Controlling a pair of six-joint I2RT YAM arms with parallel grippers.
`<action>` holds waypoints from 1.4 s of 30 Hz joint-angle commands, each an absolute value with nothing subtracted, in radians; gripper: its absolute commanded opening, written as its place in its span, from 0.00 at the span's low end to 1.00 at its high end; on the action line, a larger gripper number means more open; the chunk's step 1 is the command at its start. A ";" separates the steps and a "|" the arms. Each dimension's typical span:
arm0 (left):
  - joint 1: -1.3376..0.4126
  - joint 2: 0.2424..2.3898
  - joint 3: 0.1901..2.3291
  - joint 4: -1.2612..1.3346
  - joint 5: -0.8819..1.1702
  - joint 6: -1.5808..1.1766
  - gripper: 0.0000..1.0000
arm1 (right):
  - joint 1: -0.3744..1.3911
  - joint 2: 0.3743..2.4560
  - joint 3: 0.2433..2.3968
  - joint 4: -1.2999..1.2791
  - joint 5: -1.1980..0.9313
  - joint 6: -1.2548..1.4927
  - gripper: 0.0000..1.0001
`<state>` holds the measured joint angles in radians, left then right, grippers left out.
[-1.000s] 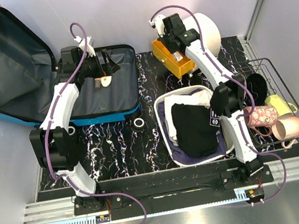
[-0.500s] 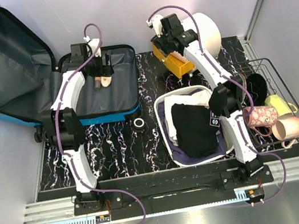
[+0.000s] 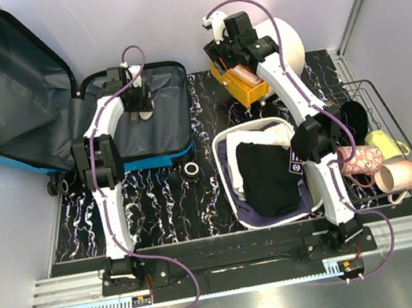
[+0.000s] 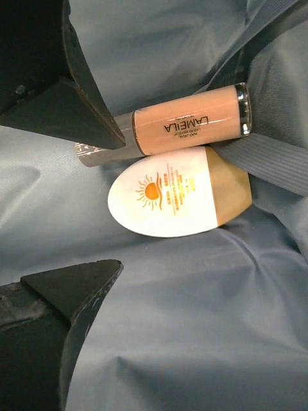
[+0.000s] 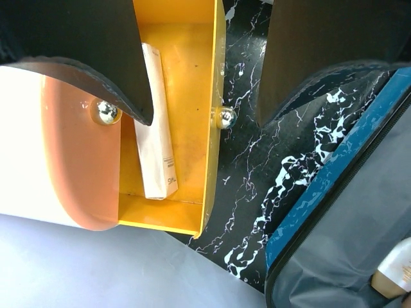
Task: Open, take out, and arrange the luggage
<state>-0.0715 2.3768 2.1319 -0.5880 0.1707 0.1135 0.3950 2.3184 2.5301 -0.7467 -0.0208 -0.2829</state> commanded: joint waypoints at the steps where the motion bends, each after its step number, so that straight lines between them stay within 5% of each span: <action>1: -0.055 2.416 2.215 -0.574 0.173 0.089 0.77 | 0.405 2.237 2.557 -0.710 -0.034 -0.252 0.73; 19: -0.043 2.557 2.295 -0.640 0.210 0.071 0.91 | 0.403 2.249 2.560 -0.710 -0.009 -0.282 0.76; 21: -0.043 2.559 2.299 -0.638 0.266 0.098 0.98 | 0.403 2.246 2.551 -0.712 -0.009 -0.282 0.76; 26: -0.049 2.562 2.313 -0.640 0.382 0.161 0.99 | 0.402 2.247 2.553 -0.710 -0.009 -0.291 0.77; 32: -0.048 2.557 2.307 -0.643 0.482 0.207 0.91 | 0.397 2.247 2.553 -0.707 -0.011 -0.298 0.76; 42: -0.049 2.556 2.313 -0.587 0.359 0.149 0.79 | 0.393 2.249 2.546 -0.706 -0.028 -0.301 0.76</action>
